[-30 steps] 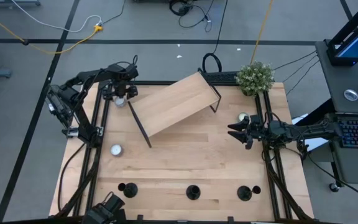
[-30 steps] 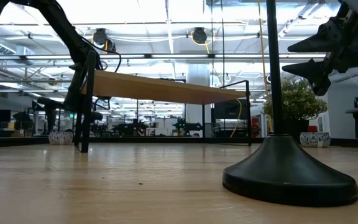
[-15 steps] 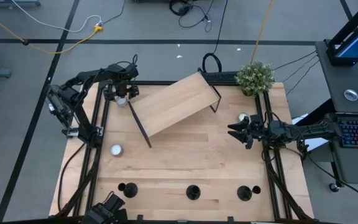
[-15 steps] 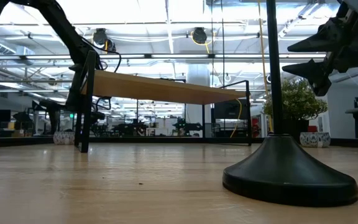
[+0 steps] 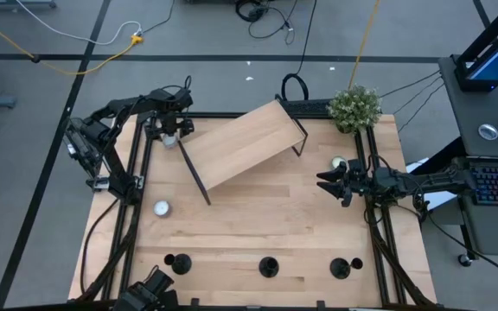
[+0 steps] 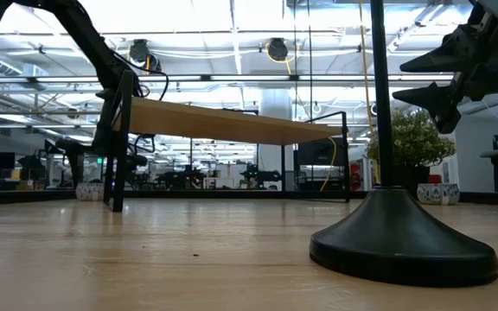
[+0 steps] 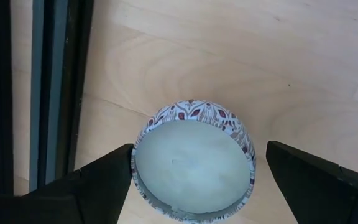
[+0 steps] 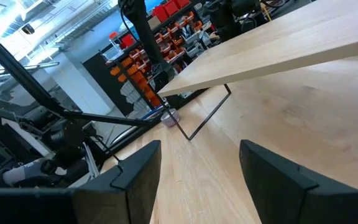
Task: Pick & Place candle stick holders
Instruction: Put the red patterned scented candle on the shelf
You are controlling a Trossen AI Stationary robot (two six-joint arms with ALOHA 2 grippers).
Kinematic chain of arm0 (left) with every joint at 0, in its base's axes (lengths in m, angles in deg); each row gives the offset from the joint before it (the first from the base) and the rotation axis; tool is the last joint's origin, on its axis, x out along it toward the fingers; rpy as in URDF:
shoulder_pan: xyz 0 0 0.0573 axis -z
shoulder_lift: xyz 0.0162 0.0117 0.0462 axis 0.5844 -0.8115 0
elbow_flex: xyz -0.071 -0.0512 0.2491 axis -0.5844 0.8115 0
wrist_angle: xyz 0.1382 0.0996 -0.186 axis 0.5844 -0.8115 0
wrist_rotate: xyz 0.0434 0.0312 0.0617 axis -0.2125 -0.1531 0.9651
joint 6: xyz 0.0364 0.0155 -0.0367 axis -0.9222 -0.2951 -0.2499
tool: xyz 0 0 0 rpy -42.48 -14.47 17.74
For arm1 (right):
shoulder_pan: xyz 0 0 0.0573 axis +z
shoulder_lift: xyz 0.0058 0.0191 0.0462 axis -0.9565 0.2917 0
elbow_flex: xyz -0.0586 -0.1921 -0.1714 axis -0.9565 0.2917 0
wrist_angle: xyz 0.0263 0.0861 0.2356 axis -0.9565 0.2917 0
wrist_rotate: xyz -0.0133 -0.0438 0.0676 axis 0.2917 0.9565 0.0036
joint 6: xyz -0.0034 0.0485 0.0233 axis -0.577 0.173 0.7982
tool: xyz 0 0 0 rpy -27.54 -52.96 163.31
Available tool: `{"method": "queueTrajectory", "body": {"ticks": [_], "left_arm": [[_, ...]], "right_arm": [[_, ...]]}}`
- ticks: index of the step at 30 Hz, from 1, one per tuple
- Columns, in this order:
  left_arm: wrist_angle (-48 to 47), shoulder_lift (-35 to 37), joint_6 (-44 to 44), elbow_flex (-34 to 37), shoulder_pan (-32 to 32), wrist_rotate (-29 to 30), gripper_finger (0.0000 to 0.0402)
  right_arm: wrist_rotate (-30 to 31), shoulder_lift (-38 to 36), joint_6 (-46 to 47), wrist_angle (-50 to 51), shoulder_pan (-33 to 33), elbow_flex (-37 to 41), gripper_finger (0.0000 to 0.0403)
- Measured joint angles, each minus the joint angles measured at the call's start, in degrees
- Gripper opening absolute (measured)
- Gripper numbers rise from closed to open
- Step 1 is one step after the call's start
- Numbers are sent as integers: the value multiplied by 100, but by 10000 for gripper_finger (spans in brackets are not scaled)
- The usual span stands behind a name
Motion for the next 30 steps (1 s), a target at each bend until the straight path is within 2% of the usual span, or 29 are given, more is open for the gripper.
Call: {"method": "queueTrajectory", "body": {"ticks": [3, 11, 18, 26, 30], "left_arm": [[-6, 0, -41, 2, 0, -2, 358], [0, 7, -63, 2, 2, 13, 299], [88, 7, -63, 2, 0, -4, 317], [229, 7, -92, 2, 0, 7, 300], [495, 7, -257, 4, 1, -99, 327]], "right_arm": [[-1, 0, 2, 0, 2, 0, 212], [1, 0, 3, 0, 1, 0, 212], [0, 0, 2, 0, 1, 0, 212], [5, 0, 2, 0, 0, 0, 212], [8, 0, 2, 0, 1, 0, 212]]}}
